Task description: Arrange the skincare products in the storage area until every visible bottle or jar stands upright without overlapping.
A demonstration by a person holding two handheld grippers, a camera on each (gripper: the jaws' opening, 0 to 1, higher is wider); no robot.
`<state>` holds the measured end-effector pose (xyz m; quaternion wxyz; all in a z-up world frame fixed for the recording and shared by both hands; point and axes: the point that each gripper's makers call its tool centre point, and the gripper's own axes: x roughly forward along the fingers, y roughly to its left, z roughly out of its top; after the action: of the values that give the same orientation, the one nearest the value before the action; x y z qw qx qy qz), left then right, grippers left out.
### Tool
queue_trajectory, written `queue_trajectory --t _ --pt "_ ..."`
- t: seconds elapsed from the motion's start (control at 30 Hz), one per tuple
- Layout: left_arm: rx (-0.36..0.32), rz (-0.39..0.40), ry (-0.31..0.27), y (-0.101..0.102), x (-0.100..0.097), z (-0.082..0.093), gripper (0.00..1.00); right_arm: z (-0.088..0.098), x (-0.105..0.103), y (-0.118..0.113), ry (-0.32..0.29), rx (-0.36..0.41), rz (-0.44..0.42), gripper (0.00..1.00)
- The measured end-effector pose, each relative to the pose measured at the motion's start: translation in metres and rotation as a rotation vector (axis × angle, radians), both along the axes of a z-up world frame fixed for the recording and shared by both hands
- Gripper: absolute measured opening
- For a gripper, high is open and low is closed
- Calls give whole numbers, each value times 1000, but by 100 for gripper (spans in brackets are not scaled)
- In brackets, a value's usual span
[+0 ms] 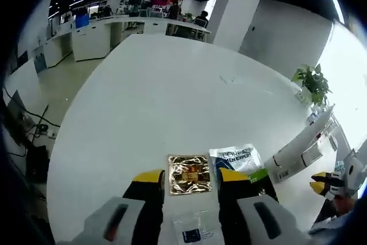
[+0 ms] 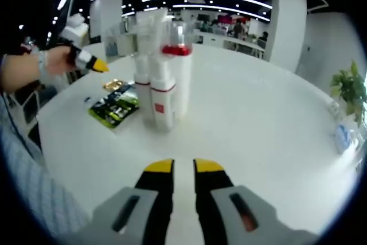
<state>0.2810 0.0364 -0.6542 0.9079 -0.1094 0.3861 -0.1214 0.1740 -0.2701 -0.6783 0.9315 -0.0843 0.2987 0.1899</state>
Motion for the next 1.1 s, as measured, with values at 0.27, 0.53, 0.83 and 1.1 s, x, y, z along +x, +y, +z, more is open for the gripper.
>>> queue_trajectory --t 0.27,0.53,0.83,1.1 --pt "-39 81 -212 21 -30 37 41 22 10 1 -98 104 -7 12" --pt "93 99 -387 49 -60 56 50 45 22 -8 -212 202 -10 18" --pt "132 178 -617 68 -83 58 64 60 23 -36 -384 297 -44 27" --pt "154 194 -756 71 -99 44 81 42 17 -64 -449 370 -92 60"
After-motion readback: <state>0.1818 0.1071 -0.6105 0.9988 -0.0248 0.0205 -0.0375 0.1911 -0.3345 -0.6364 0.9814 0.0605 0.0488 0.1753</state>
